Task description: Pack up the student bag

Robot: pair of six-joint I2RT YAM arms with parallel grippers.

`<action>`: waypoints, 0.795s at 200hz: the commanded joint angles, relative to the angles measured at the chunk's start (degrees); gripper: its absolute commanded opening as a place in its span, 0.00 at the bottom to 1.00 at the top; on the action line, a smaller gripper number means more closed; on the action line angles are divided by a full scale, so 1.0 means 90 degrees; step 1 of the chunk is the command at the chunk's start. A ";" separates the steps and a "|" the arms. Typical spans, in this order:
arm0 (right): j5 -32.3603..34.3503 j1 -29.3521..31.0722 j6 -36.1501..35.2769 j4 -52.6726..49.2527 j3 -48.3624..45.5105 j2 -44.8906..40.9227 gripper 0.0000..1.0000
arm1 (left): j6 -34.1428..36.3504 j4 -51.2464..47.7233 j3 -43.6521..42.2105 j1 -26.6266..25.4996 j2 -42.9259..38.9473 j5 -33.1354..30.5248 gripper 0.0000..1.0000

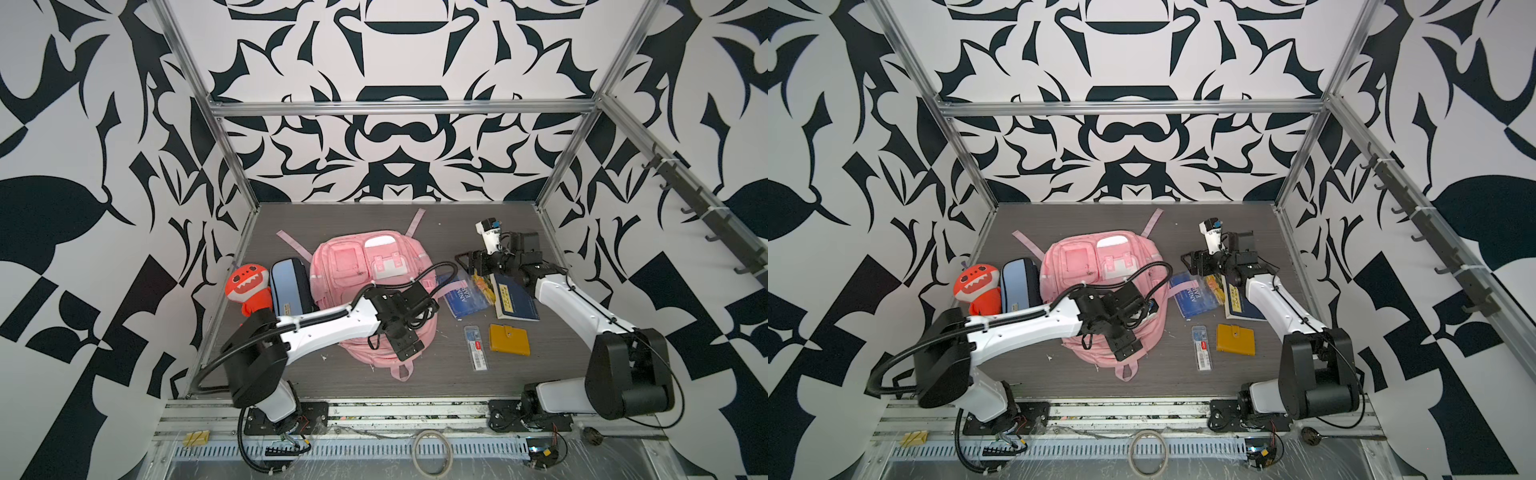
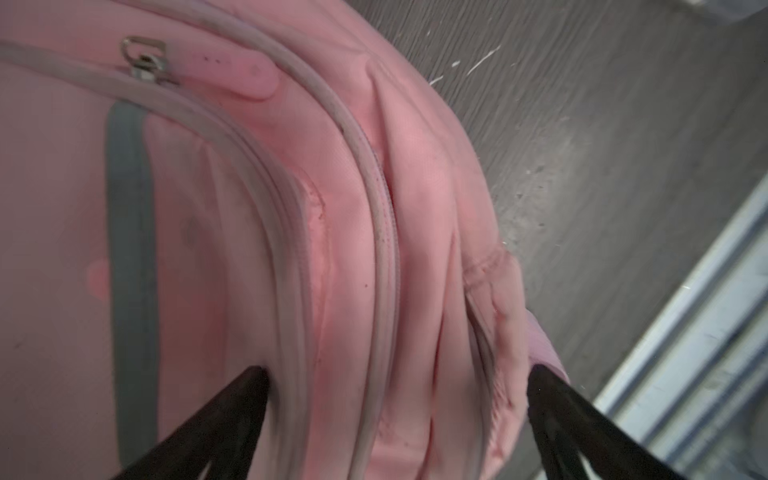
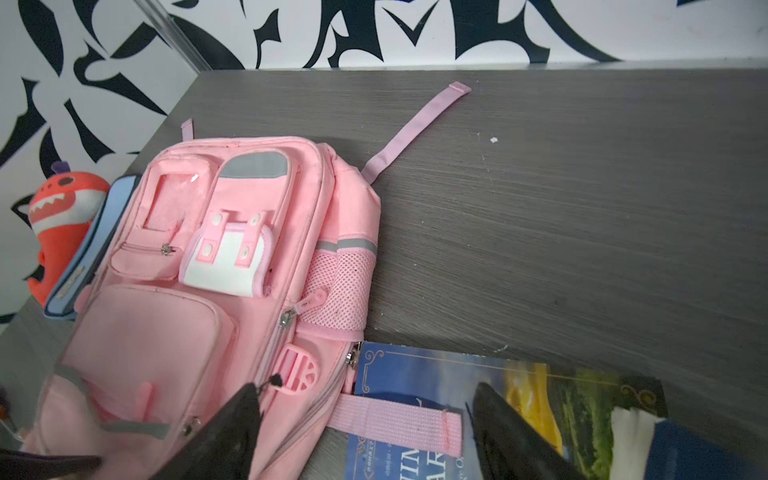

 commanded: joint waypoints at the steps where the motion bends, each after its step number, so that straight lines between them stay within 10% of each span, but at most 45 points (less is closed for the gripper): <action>1: 0.0181 -0.0136 0.0274 -0.0016 0.0166 -0.0055 0.85 | 0.0059 0.0439 0.0026 0.0025 0.0470 -0.0512 0.95; 90: 0.0699 -0.0230 0.0142 -0.0327 -0.0065 -0.0630 0.84 | -0.0021 0.0713 0.0433 0.0343 0.0824 -0.0012 0.00; 159: -0.1136 -0.0187 0.0313 -0.0405 -0.0242 -0.1260 0.82 | -0.0057 0.0310 0.0499 0.1971 -0.0738 0.1549 0.00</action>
